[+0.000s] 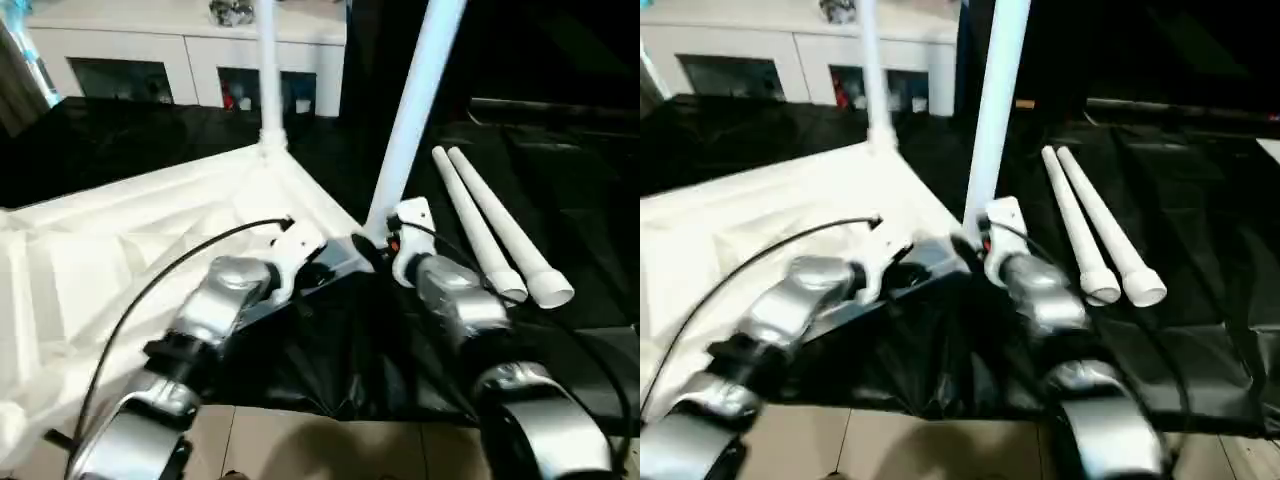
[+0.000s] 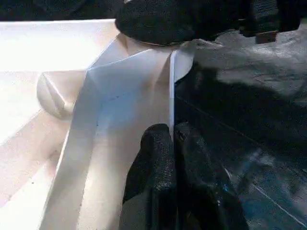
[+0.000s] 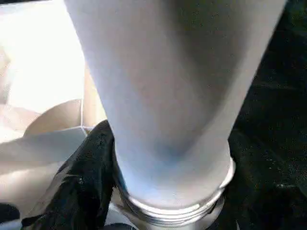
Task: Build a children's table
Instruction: Rotate leg to tighten
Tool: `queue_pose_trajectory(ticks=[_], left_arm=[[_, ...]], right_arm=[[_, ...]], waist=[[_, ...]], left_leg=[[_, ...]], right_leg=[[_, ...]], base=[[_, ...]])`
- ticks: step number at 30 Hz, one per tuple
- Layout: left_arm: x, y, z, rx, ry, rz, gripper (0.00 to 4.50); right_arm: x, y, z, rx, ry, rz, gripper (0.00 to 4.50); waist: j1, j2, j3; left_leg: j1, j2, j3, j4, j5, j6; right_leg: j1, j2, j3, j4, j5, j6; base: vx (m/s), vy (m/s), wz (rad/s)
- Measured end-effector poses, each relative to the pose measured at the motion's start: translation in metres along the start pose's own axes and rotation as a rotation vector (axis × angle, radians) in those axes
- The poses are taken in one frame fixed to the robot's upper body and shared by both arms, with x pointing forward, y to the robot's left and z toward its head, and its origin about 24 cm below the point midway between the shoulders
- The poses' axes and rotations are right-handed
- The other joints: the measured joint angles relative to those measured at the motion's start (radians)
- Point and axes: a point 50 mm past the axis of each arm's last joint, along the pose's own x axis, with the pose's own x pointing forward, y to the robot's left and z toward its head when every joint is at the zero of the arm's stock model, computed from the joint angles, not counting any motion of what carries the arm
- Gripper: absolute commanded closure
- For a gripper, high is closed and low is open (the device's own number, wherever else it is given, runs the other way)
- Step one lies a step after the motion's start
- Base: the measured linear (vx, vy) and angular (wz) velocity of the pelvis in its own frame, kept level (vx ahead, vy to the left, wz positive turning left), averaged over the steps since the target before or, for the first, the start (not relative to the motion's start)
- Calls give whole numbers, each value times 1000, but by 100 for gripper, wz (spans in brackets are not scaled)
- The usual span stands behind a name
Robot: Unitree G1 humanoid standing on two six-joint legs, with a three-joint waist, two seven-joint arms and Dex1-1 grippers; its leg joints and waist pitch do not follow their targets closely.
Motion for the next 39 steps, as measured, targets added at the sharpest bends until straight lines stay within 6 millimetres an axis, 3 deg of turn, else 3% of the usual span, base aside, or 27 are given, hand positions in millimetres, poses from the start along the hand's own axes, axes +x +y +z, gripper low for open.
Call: queue_pose_trajectory(ticks=[6,10,14,25,39], left_arm=[[-3,2,-2,25,-4,-7,450],[-18,5,-9,46,-12,-38,450],[-26,4,-11,63,-18,-102,450],[-49,1,-22,132,9,-307,450],[-61,0,-25,165,41,-438,450]], right_arm=[[0,2,1,13,-14,41,75],[-1,6,2,-16,-15,160,34],[-6,4,3,-42,-1,257,34],[-48,-19,-4,-267,125,684,34],[-64,-20,-1,-312,200,844,150]], waist=[[0,1,1],[-14,7,3],[-7,10,5],[17,10,5],[32,7,4]], left_leg=[[-1,0,0,-1,0,0],[-1,0,0,-1,0,0],[-2,0,0,-1,0,0],[-1,1,0,0,0,0],[-2,1,1,0,0,1]], right_leg=[[-1,0,0,0,0,0],[-2,0,-1,1,0,0],[-2,0,-1,0,0,0],[-1,0,-1,1,0,0],[-2,0,0,1,-1,1]], base=[[0,0,0],[0,0,0],[0,0,0],[0,0,0],[0,0,0]])
